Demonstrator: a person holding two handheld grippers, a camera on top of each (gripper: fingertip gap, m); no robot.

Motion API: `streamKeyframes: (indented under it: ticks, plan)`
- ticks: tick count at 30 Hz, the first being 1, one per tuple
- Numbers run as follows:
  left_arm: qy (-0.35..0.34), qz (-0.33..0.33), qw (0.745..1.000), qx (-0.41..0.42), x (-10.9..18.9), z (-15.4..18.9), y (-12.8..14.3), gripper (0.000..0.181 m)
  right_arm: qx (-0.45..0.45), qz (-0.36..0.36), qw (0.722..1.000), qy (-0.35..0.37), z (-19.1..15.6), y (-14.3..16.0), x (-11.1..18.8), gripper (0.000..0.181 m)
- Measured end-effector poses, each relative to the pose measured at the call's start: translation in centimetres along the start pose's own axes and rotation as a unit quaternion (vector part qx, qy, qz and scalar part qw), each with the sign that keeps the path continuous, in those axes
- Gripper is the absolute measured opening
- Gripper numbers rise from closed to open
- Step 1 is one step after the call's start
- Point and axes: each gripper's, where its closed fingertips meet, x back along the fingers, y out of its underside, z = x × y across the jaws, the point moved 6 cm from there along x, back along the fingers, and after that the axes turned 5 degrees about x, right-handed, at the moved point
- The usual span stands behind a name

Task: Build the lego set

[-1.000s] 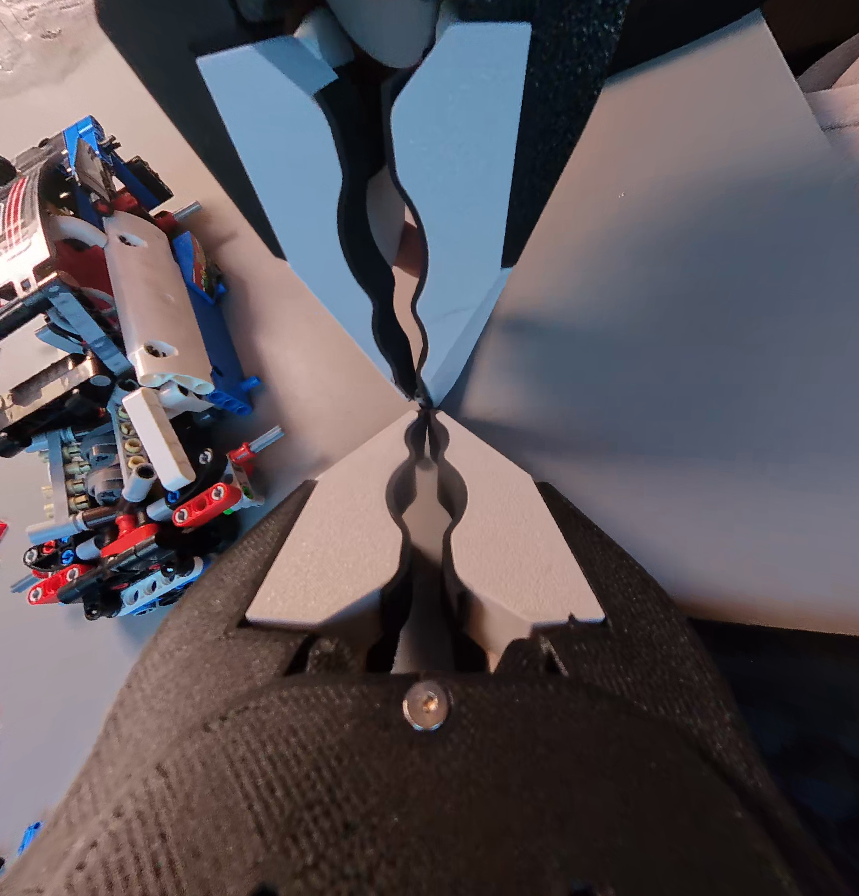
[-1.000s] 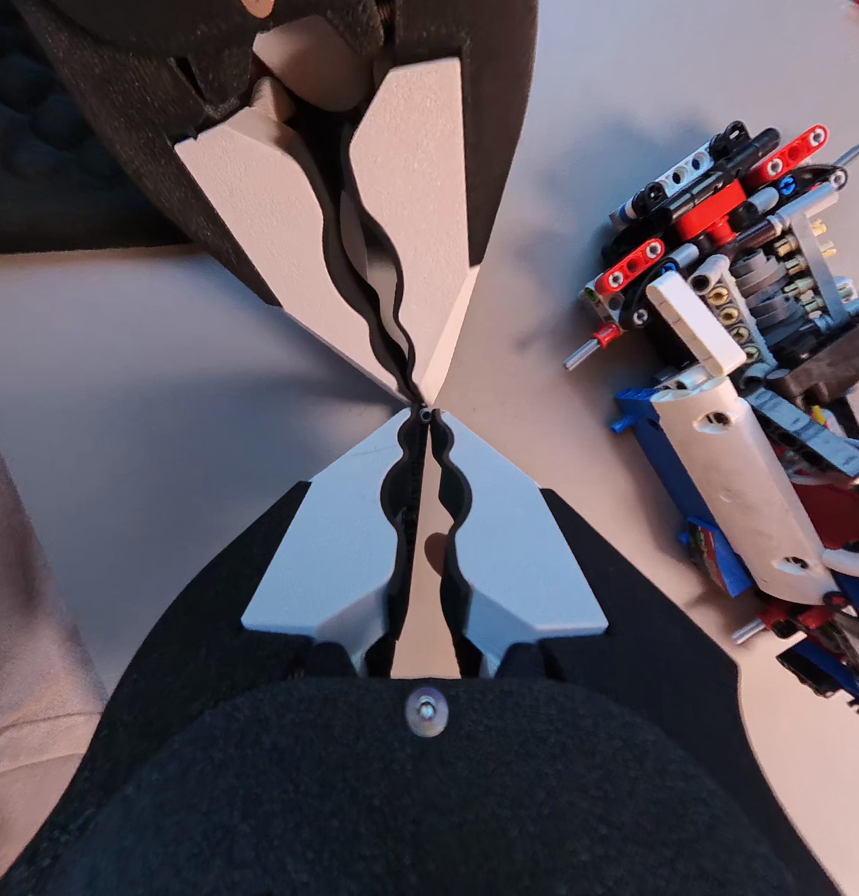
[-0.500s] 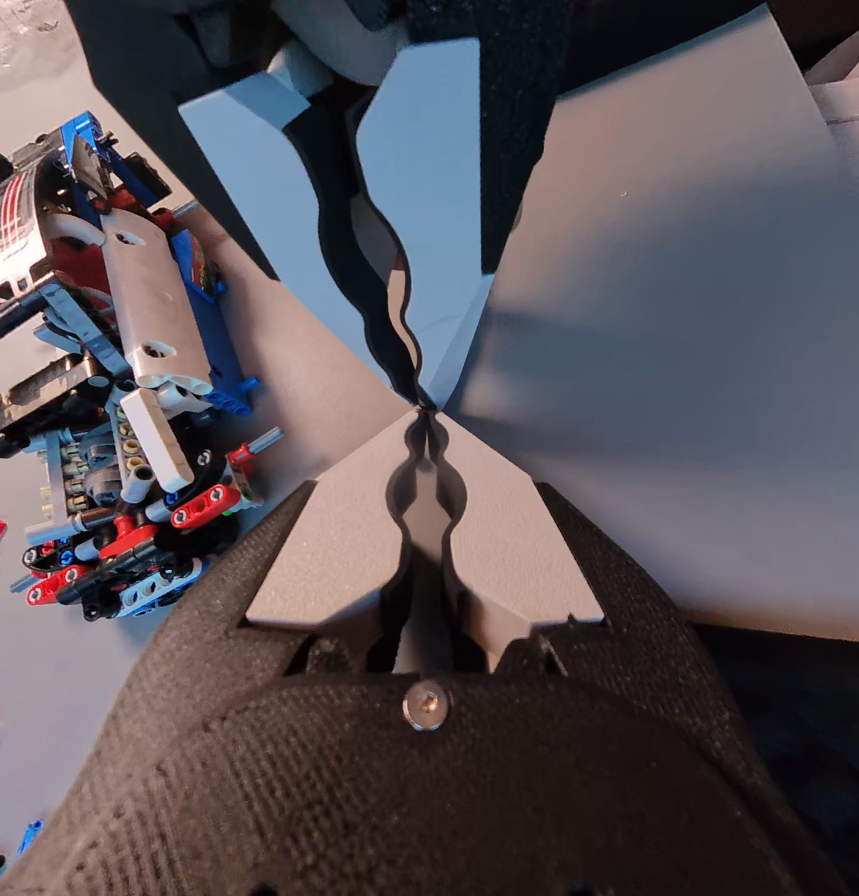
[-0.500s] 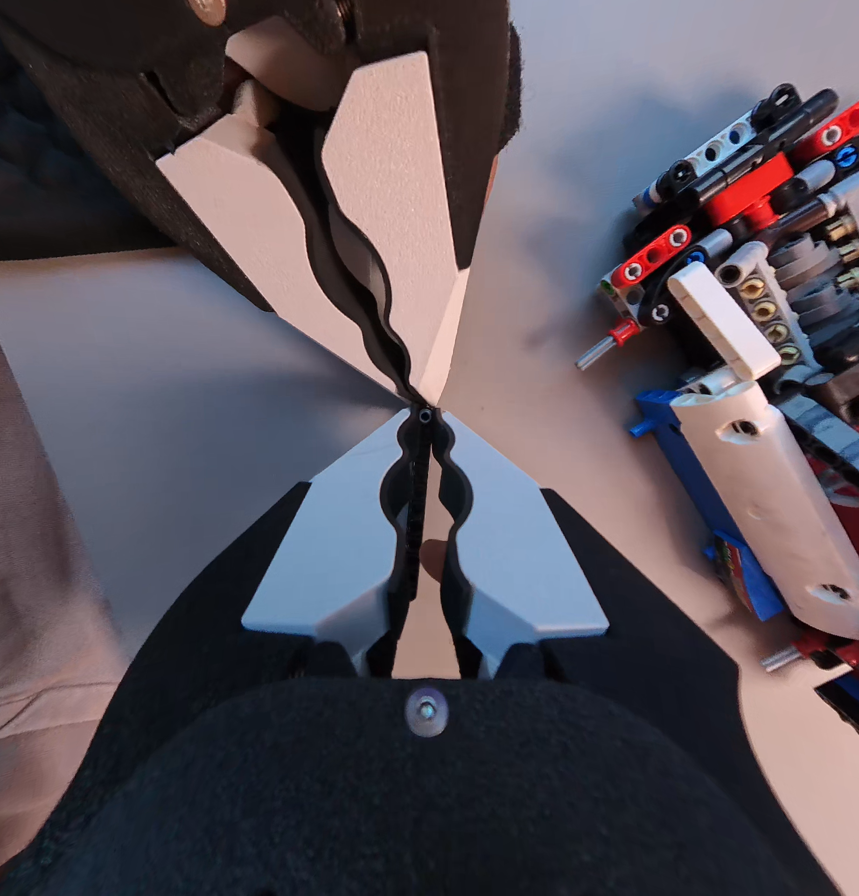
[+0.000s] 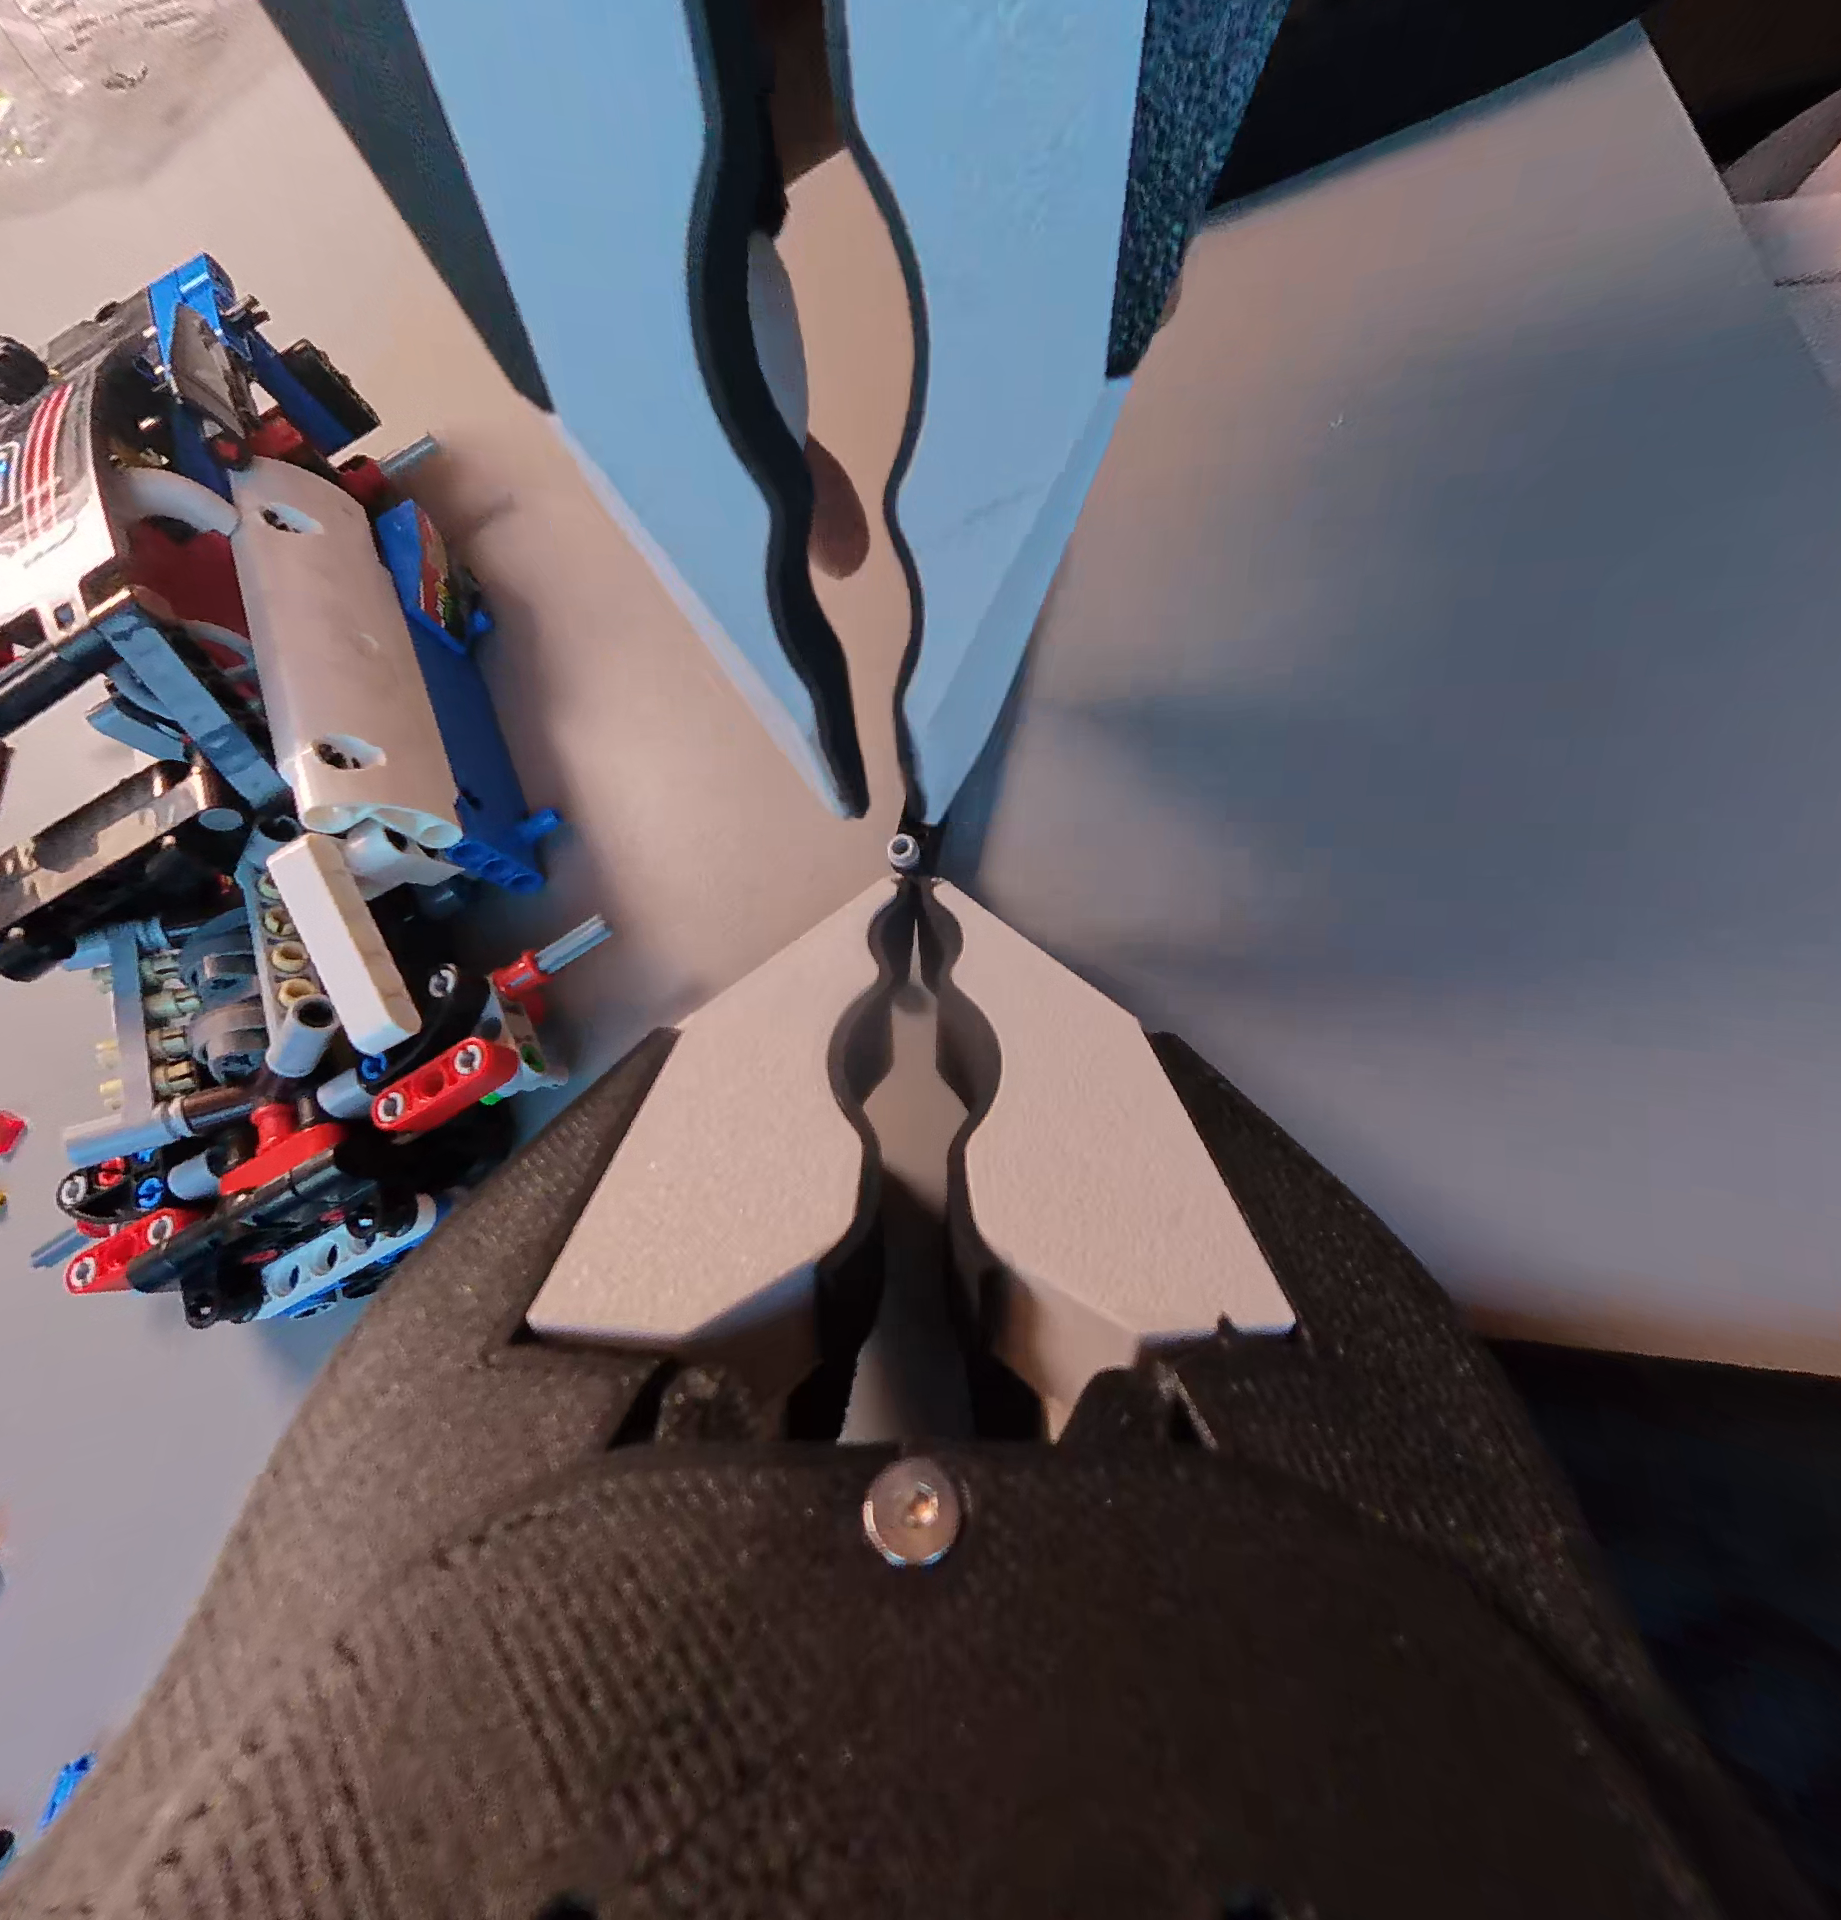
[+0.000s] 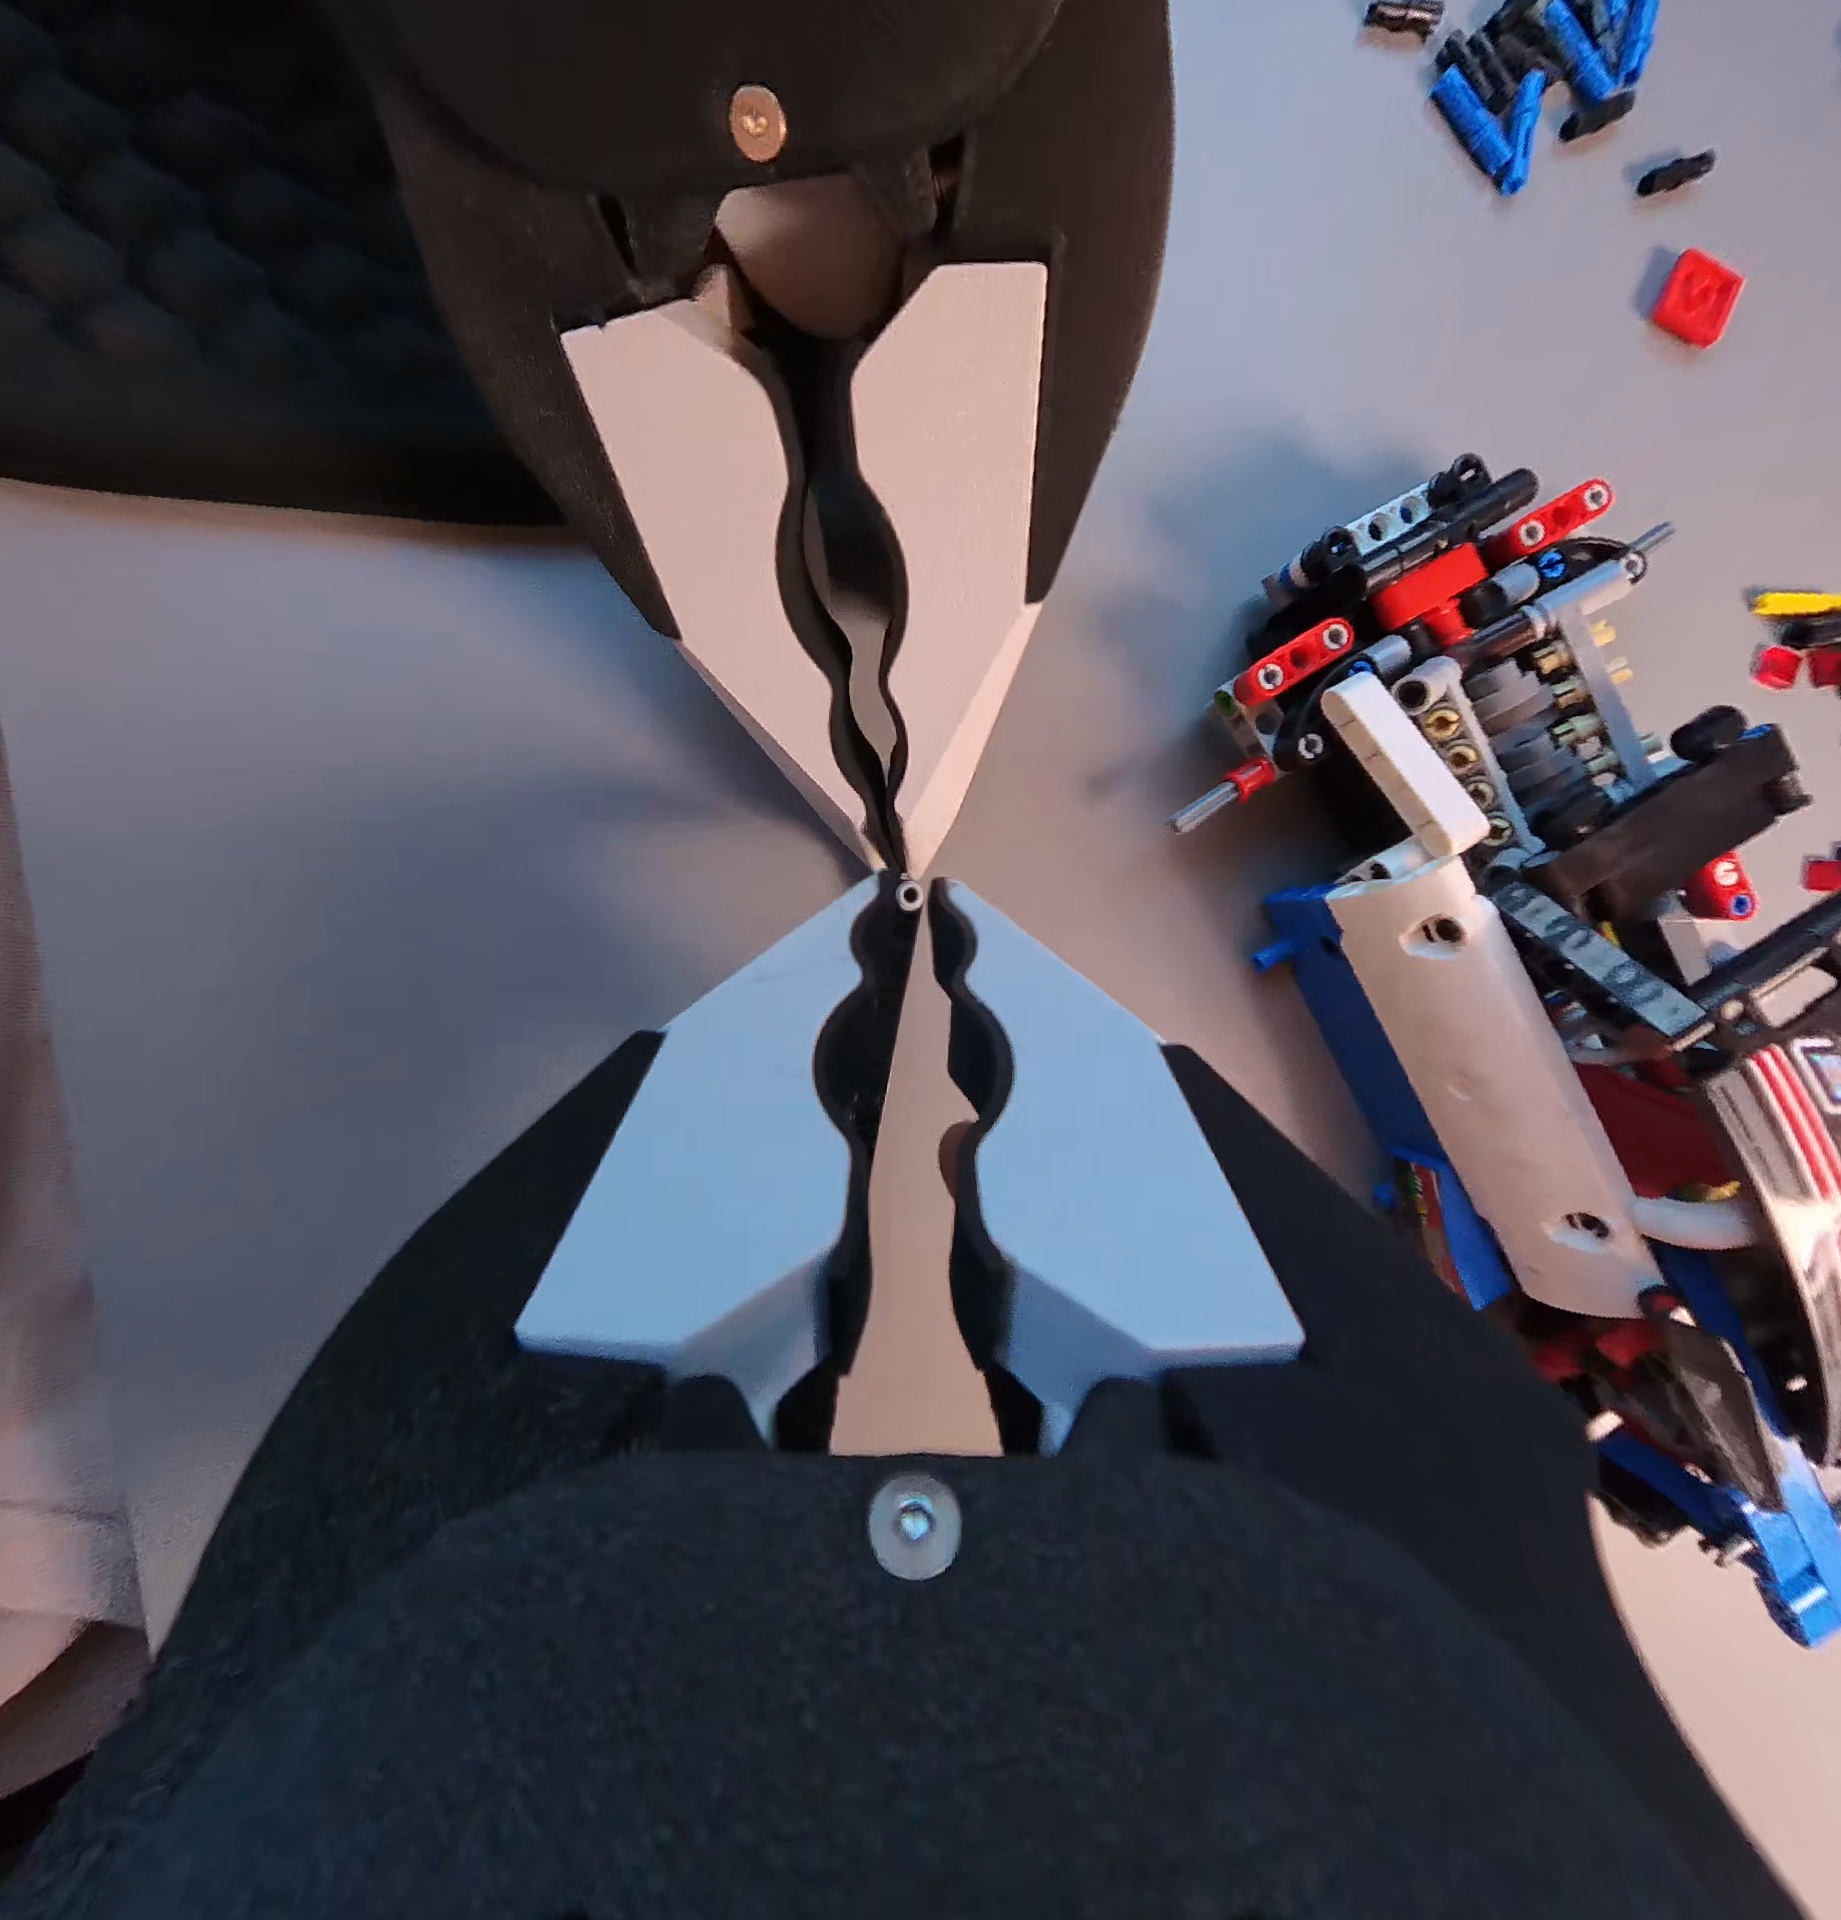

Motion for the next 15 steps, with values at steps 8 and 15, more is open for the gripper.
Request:
streamKeyframes:
  ticks: [8, 15]
  plan:
    - [-0.001, 0.000, 1.000, 0.002, 0.0, 0.0, 0.0, 0.000, -0.039, -0.011, 0.999, -0.018, 0.2, 0.7, -1.3, 0.000]
    - [-0.002, 0.000, 1.000, -0.001, 0.0, 0.0, 0.0, 0.000, -0.020, -0.027, 0.999, -0.013, -0.2, 0.6, -1.5, 0.000]
